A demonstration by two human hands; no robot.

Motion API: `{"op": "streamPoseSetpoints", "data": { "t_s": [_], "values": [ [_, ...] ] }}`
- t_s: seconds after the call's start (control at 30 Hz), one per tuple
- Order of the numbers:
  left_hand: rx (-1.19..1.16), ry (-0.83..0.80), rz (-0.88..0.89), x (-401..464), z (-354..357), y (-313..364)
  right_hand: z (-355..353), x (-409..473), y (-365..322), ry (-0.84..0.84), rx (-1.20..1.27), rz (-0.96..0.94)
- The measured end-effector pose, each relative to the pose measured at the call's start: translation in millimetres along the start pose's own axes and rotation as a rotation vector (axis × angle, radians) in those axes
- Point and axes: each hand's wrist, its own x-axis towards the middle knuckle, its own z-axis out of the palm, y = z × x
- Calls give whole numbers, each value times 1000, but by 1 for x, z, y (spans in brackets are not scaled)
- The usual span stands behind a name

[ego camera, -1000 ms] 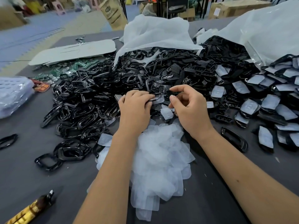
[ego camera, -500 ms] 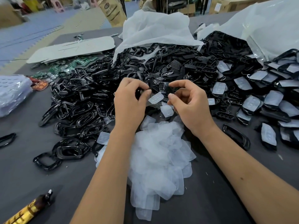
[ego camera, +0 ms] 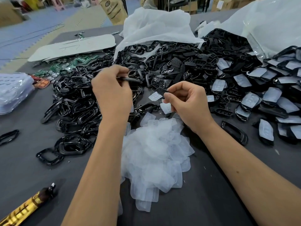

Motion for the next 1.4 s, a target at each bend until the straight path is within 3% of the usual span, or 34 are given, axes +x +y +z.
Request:
{"op": "streamPoseSetpoints", "data": {
  "t_s": [0.1, 0.27, 0.6, 0.83, 1.07, 1.27, 1.4],
  "values": [
    [-74, 66, -92, 4, -10, 4, 0, 1, 2, 27, -23, -17],
    [-437, -228, -437, -29, 11, 13, -1, 4, 5, 75, -35, -33],
    [-837, -427, -623, -48, 30, 12, 0, 3, 4, 64, -175, -62],
    [-898, -458, -599, -49, 32, 7, 0, 3, 4, 88, -255, -40],
    [-808, -455, -482, -52, 37, 1, 3, 1, 1, 88, -353, -80],
    [-821, -444, -473, -53, 36, 2, 2, 1, 1, 178, -381, -77],
    [-866, -450, -492, -51, 31, 3, 1, 1, 1, 65, -281, -25]
  ]
}}
